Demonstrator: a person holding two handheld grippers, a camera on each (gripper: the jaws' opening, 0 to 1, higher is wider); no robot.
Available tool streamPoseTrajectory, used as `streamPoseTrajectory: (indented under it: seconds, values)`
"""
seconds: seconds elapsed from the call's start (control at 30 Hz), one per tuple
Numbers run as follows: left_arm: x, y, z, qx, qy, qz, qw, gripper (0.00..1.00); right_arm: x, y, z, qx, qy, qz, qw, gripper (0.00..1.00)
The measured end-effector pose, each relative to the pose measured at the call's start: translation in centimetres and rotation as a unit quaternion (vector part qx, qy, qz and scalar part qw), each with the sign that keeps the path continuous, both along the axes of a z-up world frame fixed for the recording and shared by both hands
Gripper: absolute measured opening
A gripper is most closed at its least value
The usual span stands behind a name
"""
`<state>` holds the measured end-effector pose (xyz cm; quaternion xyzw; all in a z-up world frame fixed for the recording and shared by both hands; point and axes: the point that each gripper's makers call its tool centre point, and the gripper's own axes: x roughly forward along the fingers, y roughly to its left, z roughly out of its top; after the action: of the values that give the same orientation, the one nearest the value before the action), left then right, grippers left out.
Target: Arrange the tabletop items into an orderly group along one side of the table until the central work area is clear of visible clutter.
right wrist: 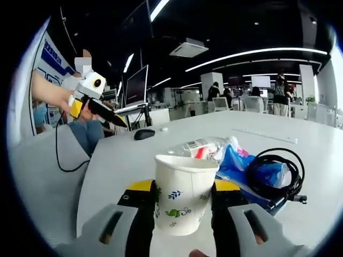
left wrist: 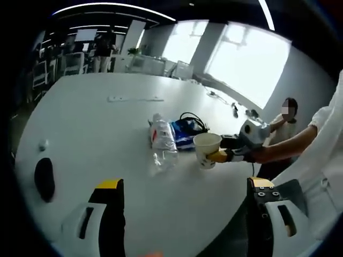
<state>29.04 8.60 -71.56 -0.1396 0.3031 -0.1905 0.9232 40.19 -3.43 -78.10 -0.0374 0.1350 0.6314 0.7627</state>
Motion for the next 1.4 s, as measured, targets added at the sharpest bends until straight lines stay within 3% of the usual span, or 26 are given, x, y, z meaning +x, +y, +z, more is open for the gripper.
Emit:
streamPoseTrajectory:
  seconds: [0.67,1.4]
  values:
    - [0.3,-0.3,0.4,0.0,-0.004,0.003,1.0,0.92,-1.2,-1.8,-1.0,-0.019,-0.005,0.01,0.9997,0.37]
    - [0.4,-0.8,0.9,0.0,-0.012,-0.002,0.9999,0.93,-1.3,-1.8,-1.5,-0.054,-0.016,0.024,0.9981,0.38]
